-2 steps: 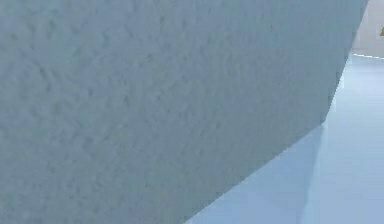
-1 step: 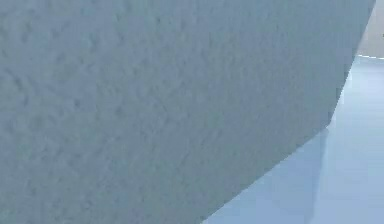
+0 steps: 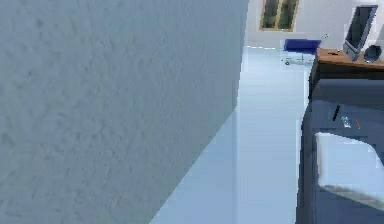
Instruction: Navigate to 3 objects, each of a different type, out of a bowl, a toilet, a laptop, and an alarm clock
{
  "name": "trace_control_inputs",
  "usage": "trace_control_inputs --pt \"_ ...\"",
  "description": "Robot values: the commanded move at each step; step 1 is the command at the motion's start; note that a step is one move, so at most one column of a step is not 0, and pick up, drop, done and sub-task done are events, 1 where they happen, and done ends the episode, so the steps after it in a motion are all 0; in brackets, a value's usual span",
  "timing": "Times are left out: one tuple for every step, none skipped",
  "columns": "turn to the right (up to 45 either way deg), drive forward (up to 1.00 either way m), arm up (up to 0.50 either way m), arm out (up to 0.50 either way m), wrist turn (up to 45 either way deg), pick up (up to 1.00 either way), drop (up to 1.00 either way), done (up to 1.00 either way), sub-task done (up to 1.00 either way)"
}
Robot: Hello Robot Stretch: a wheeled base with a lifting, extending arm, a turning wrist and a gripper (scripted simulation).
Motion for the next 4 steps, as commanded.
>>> trace_control_inputs --pt "0.0 0.3 0.0 0.0 0.0 0.0 0.0 0.0 0.0" --pt "21.0 0.0 0.0 0.0 0.0 0.0 0.0 0.0 0.0" --pt "0.0 1.0 0.0 0.0 0.0 0.0 0.0 0.0 0.0" --pt "0.0 1.0 0.0 0.0 0.0 0.0 0.0 0.0 0.0"
